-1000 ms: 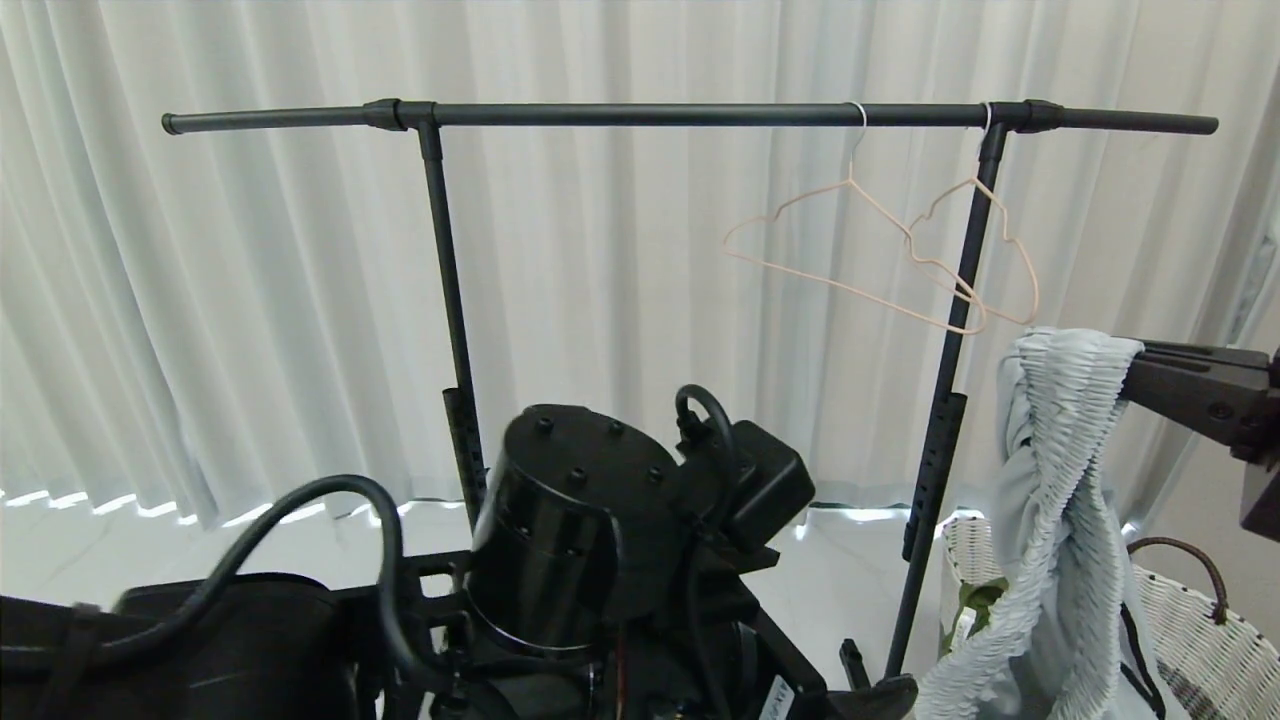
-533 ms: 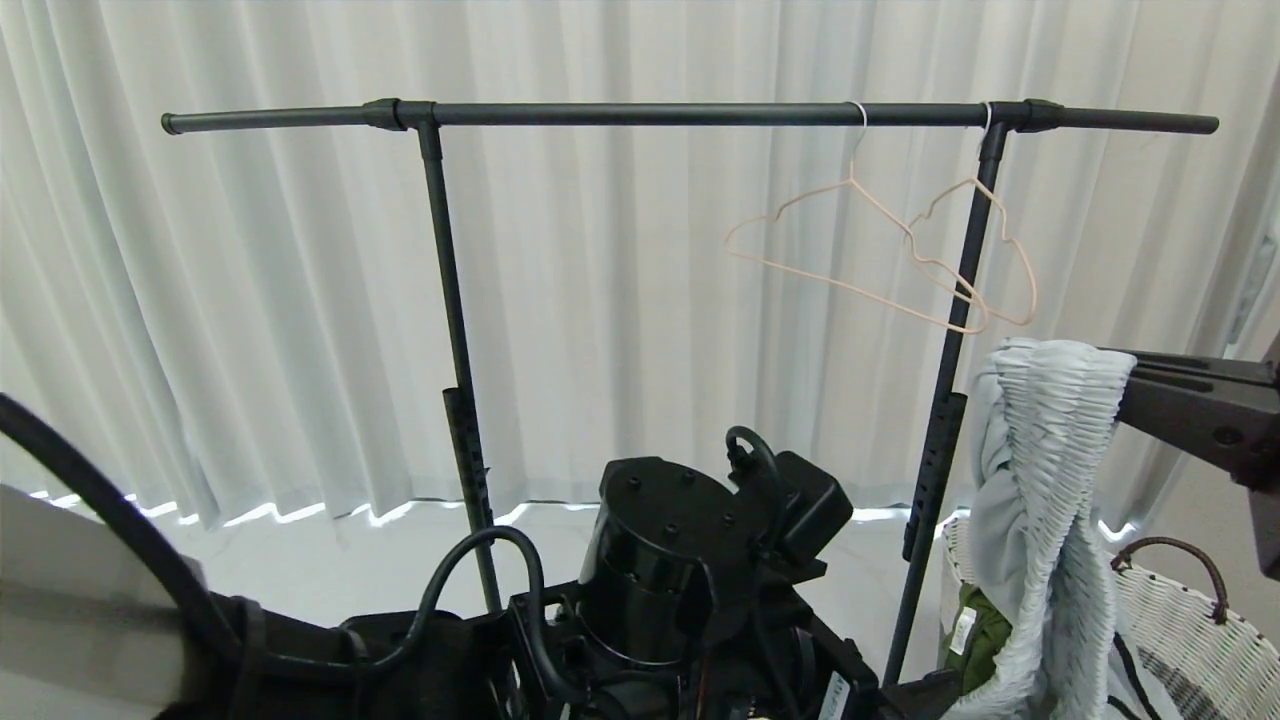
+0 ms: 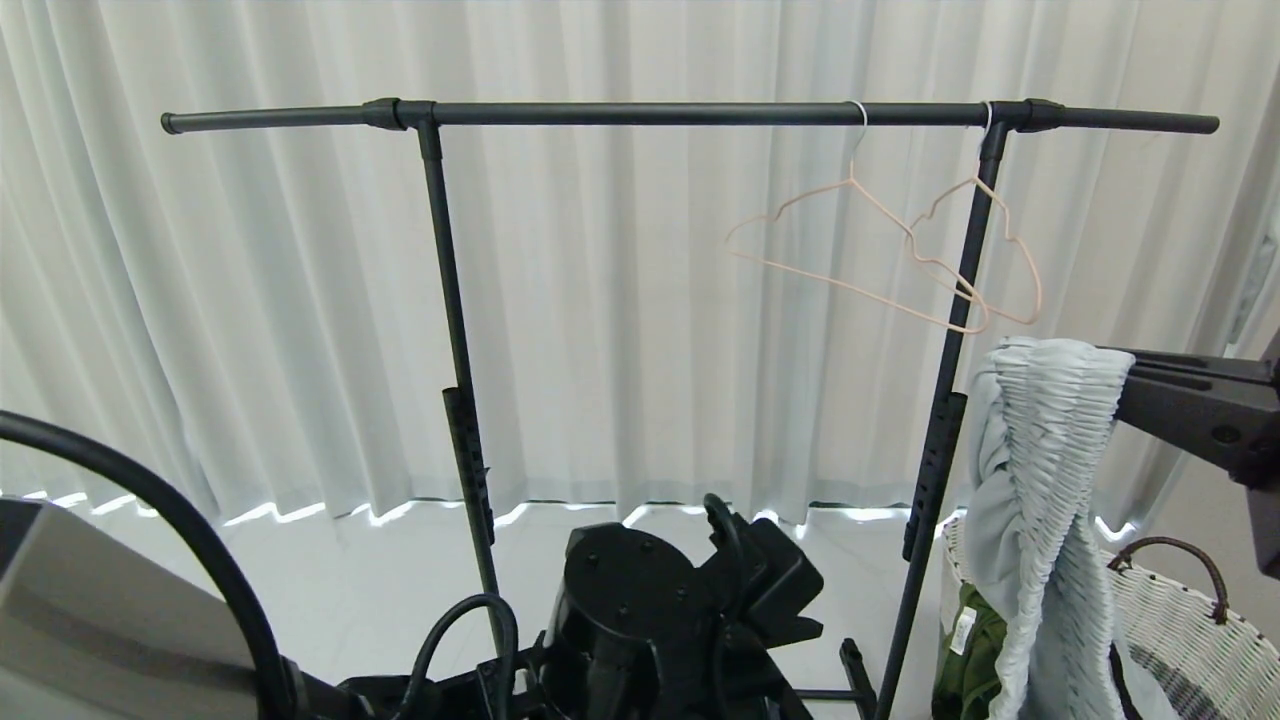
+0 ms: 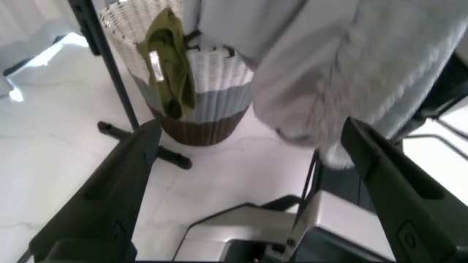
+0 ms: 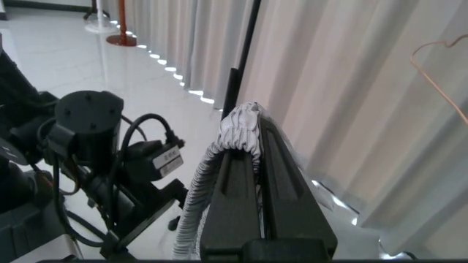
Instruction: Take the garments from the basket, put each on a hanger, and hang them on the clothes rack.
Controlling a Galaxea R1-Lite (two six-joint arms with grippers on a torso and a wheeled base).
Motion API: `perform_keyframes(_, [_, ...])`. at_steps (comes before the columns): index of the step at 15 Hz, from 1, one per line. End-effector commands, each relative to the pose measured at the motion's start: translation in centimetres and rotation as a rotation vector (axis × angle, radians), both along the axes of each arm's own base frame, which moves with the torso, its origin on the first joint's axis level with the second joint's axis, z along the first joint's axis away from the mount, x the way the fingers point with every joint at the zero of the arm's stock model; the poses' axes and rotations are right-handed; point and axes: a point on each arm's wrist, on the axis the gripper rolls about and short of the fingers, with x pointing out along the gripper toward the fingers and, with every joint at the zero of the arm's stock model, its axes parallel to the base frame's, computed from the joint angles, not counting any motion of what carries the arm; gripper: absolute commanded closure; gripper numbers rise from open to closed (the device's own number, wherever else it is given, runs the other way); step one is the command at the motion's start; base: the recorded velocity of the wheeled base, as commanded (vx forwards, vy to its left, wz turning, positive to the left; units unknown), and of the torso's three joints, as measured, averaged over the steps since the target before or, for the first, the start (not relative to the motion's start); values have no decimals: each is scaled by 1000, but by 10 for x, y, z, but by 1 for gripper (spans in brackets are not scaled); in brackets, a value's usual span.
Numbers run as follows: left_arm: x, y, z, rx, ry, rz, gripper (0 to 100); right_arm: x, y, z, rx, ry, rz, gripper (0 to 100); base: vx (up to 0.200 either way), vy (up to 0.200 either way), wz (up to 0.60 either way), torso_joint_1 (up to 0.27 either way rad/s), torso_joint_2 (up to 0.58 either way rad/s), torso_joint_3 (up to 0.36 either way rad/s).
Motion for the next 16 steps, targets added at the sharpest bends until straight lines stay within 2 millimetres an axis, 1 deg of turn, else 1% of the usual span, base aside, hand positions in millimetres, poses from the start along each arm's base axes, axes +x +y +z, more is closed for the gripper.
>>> perform_keyframes(1, [-7, 14, -2, -9, -6, 4, 0, 0, 0, 1, 1, -2, 1, 100, 0, 0, 0, 0, 0, 0])
perform_keyframes(5, [-13, 20, -4, -46, -29, -24, 0, 6, 5, 0, 8, -11, 1, 100, 0, 0, 0, 0, 0, 0])
perform_keyframes(6, [-11, 17, -2, -64, -40, -26, 0, 6, 6, 0, 7, -10, 3, 100, 0, 0, 0, 0, 0, 0])
perform_keyframes(8, [-3, 5, 7, -111, -68, -25, 0, 5, 6, 1, 10, -15, 7, 100, 0, 0, 0, 0, 0, 0])
perform_keyframes(10, [7, -10, 7, -131, -83, -27, 0, 3, 5, 1, 13, -19, 7, 100, 0, 0, 0, 0, 0, 0])
perform_keyframes(11, [12, -17, 0, -119, -77, -24, 0, 2, 3, 2, 17, -23, 9, 100, 0, 0, 0, 0, 0, 0])
perform_keyframes(13, [19, -22, -26, -59, -39, -12, 0, 1, 3, 2, 19, -24, 12, 100, 0, 0, 0, 0, 0, 0])
perform_keyframes(15, [20, -25, -37, -41, -28, -9, 0, -1, 1, 3, 23, -31, 12, 100, 0, 0, 0, 0, 0, 0])
perform_keyframes(16, [21, -25, -39, -46, -31, -8, 0, -1, 1, 3, 23, -31, 13, 100, 0, 0, 0, 0, 0, 0])
